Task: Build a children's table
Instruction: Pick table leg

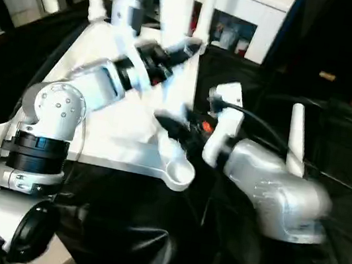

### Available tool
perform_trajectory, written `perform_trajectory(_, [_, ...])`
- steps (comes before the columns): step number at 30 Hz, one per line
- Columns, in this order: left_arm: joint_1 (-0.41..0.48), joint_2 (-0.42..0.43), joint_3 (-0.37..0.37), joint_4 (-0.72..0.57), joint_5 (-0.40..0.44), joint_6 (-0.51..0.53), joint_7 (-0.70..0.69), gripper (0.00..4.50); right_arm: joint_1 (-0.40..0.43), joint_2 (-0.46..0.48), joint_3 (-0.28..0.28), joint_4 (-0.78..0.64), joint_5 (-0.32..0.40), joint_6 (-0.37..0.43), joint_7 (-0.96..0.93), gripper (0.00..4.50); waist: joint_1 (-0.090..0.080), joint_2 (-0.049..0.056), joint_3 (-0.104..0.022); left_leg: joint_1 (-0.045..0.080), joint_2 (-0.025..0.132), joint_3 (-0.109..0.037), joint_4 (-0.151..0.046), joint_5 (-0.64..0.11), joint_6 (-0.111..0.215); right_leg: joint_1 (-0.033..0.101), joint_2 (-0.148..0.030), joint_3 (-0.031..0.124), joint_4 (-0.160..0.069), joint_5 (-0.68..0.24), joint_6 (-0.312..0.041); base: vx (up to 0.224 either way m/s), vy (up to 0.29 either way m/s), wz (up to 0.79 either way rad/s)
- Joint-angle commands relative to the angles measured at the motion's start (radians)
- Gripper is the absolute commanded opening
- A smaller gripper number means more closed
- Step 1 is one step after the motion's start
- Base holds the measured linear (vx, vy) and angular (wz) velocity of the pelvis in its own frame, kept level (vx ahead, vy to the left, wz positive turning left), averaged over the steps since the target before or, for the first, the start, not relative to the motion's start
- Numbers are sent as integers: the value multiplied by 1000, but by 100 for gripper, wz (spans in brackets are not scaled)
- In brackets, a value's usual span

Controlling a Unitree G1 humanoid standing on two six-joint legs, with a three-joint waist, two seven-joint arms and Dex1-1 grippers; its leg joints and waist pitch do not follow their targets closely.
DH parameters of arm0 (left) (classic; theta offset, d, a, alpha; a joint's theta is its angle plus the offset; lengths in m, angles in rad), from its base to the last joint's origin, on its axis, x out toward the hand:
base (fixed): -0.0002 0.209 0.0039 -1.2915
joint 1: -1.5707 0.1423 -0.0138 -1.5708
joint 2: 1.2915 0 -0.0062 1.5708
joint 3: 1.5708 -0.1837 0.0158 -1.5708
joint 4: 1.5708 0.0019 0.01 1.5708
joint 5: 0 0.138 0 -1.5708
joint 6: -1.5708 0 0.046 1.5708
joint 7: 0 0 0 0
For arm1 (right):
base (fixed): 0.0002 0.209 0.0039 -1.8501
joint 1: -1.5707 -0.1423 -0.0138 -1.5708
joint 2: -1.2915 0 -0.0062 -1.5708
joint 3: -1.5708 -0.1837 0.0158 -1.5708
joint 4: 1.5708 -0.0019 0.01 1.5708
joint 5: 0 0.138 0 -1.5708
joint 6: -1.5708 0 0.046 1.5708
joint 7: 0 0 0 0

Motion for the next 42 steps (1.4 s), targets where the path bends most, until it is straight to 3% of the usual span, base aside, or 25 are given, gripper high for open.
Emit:
perform_trajectory(1, [-53,-4,4,-11,-66,30,-68,184,-18,-40,-43,-11,64,51,61,329,-5,8,-91,39,44,-27,-62,-210,-22,41,-61,34,-69,-156,-196,0,0,0])
perform_trajectory(2, [-71,-9,16,4,-85,34,-86,184,-25,-56,-49,-2,71,58,76,329,-4,3,-92,38,44,-28,-62,-208,-22,45,-63,34,-67,-150,-202,0,0,0])
perform_trajectory(3, [-73,-7,15,1,-110,42,-135,184,-18,-69,-38,-2,68,61,89,329,-2,25,-82,34,41,-30,-62,-214,-21,41,-66,35,-70,-163,-209,0,0,0])
perform_trajectory(5, [-71,-8,11,-5,-136,56,-178,184,-4,-83,-25,-7,61,62,104,329,-5,12,-88,38,44,-29,-61,-221,-16,46,-67,34,-73,-172,-218,0,0,0])
perform_trajectory(7, [-73,-15,15,-9,-163,76,-195,184,13,-92,-16,-26,57,69,110,329,-6,12,-84,31,42,-28,-61,-207,2,47,-67,35,-73,-198,-215,0,0,0])
perform_trajectory(12, [-77,-17,16,-13,-177,92,-190,184,19,-79,-38,-33,103,98,88,282,-6,10,-86,36,44,-31,-63,-220,2,43,-69,33,-83,-309,-188,0,0,0])
perform_trajectory(16, [-77,6,12,-24,-190,109,-224,184,3,-46,-38,-21,114,95,74,238,-5,12,-89,39,47,-31,-66,-227,-12,36,-67,34,-85,-314,-176,0,0,0])
perform_trajectory(17, [-76,8,14,-15,-182,100,-226,184,2,-33,-36,-15,101,83,60,238,-7,7,-90,36,46,-30,-68,-223,-13,37,-66,33,-84,-308,-174,0,0,0])
perform_trajectory(18, [-77,7,17,-3,-173,90,-220,184,3,-23,-36,-12,91,73,47,227,-6,10,-90,37,46,-31,-68,-223,-15,36,-67,33,-82,-306,-175,0,0,0])
perform_trajectory(19, [-77,4,21,6,-169,83,-211,184,5,-17,-37,-10,86,67,38,218,-6,2,-91,37,47,-29,-68,-217,-17,37,-67,34,-81,-293,-173,0,0,0])
perform_trajectory(20, [-77,4,21,6,-169,83,-211,184,5,-17,-37,-10,86,67,38,218,-5,5,-91,36,47,-30,-68,-213,-18,37,-68,34,-80,-289,-174,0,0,0])
perform_trajectory(22, [-77,-12,45,28,-167,84,-158,254,8,3,-39,-11,76,48,10,202,-4,-4,-98,36,47,-28,-66,-199,-16,40,-70,34,-78,-277,-173,0,0,0])
perform_trajectory(23, [-72,-11,43,31,-149,74,-139,254,8,12,-37,-12,69,36,0,202,-2,2,-96,34,48,-29,-66,-185,-17,37,-69,34,-75,-262,-176,0,0,0])
perform_trajectory(25, [-64,-11,39,35,-109,52,-92,259,8,30,-32,-14,55,21,-23,198,-2,1,-98,34,47,-28,-66,-187,-20,38,-71,34,-75,-252,-179,0,0,0])
perform_trajectory(26, [-62,-12,40,36,-102,48,-80,289,8,33,-31,-14,53,18,-27,197,-2,1,-99,33,48,-28,-66,-181,-17,38,-70,35,-74,-237,-176,0,0,0])
perform_trajectory(27, [-54,-16,46,40,-64,29,-14,299,6,51,-24,-17,38,4,-49,197,-6,-25,-103,31,49,-26,-66,-174,-13,44,-67,34,-73,-227,-172,0,0,0])
perform_trajectory(28, [-42,-18,44,36,-19,12,55,300,4,69,-17,-21,24,-7,-71,196,-2,-11,-102,31,48,-28,-66,-158,-12,41,-72,34,-71,-230,-168,0,0,0])
perform_trajectory(29, [-34,-21,44,33,11,0,104,298,0,83,-8,-21,8,-19,-88,196,-4,-28,-105,30,50,-25,-66,-154,-11,43,-71,34,-72,-230,-161,0,0,0])
perform_trajectory(30, [-34,-21,44,33,11,0,104,297,0,83,-8,-21,8,-19,-88,196,-3,-19,-104,32,50,-28,-67,-154,-15,40,-72,34,-71,-233,-150,0,0,0])
perform_trajectory(31, [-27,-23,40,26,33,-13,129,297,-3,94,-3,-20,-2,-27,-99,196,-4,-17,-105,31,50,-28,-67,-154,-19,41,-71,33,-71,-236,-147,0,0,0])
perform_trajectory(33, [-18,-30,38,8,51,-28,155,297,-10,113,1,-13,-7,-37,-111,195,-5,-34,-106,34,49,-25,-67,-159,-23,40,-69,35,-73,-231,-141,0,0,0])
perform_trajectory(34, [-18,-30,38,8,51,-28,155,279,-10,113,1,-13,-7,-37,-111,195,-2,-26,-107,35,50,-26,-66,-153,-23,39,-71,35,-69,-221,-145,0,0,0])
perform_trajectory(35, [-15,-35,39,0,54,-34,167,267,-16,122,5,-7,-11,-41,-116,194,-2,-31,-107,35,50,-25,-66,-148,-23,39,-69,34,-69,-207,-143,0,0,0])
perform_trajectory(42, [-19,-67,51,-5,79,-85,236,213,-32,115,48,6,-59,-71,-105,194,-2,-36,-105,35,49,-26,-67,-171,-37,41,-69,35,-69,-189,-138,0,0,0])
